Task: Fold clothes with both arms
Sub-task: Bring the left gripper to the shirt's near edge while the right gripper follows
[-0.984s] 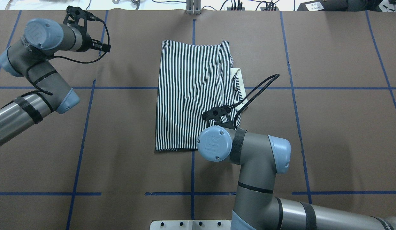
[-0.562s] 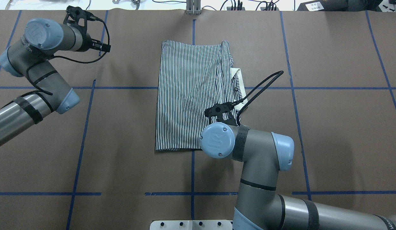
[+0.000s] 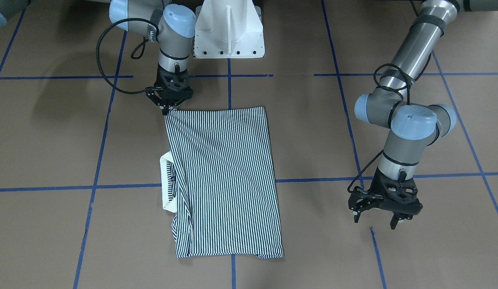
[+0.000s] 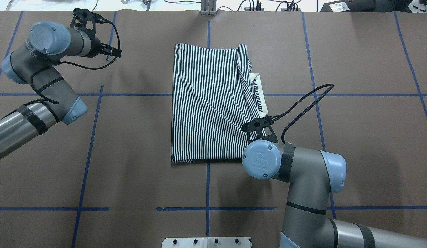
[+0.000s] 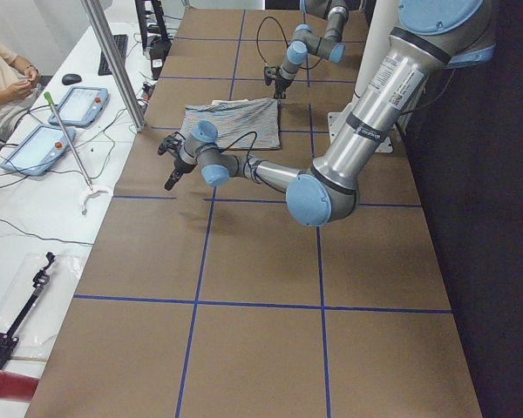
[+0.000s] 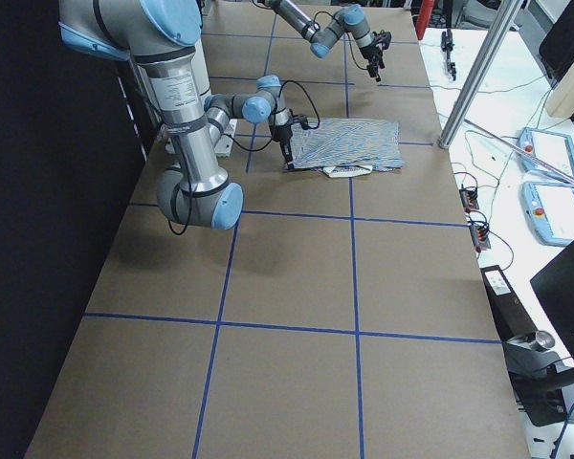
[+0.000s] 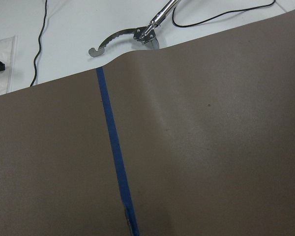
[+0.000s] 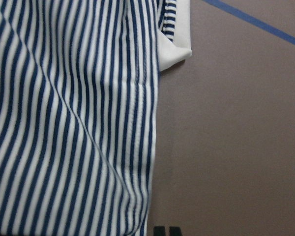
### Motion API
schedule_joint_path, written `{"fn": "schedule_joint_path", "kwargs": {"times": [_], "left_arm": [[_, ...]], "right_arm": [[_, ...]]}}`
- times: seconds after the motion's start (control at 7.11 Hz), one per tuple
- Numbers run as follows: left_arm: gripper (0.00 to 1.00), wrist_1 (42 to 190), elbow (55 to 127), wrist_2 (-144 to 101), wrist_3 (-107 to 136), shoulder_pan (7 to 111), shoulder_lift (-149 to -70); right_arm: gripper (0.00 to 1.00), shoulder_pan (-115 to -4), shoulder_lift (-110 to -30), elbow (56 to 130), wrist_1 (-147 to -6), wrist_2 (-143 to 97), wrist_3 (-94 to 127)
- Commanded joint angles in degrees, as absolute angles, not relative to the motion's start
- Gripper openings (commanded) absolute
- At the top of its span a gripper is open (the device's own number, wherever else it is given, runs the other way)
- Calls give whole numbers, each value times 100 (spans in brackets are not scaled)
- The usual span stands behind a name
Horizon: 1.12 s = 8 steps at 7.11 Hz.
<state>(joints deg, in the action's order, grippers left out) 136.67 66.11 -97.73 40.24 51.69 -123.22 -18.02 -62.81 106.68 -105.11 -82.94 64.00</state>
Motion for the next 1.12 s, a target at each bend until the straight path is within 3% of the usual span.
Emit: {"fn": "schedule_joint_path", "kwargs": {"times": [0.0,0.56,0.7,0.98], "left_arm": [[100,13667,6627,-9773,4025,5168,-12322],[100,13562,7248,-10597,4802,5142,-12305],[100,13553,7747,-10704,5451,4915,-12061],[100,12723,9544,-10644,6786,3995,-11472]], "right_arm": [[100,-1845,-6284,10818,-10468,-8297,6495],[100,-2679,-6310,11188,-9180,-9111,6547],[100,-2689,-6519,11197,-8401,-9201,7131],[100,-2672,-7246,11380,-6960,-9167,8221]]}}
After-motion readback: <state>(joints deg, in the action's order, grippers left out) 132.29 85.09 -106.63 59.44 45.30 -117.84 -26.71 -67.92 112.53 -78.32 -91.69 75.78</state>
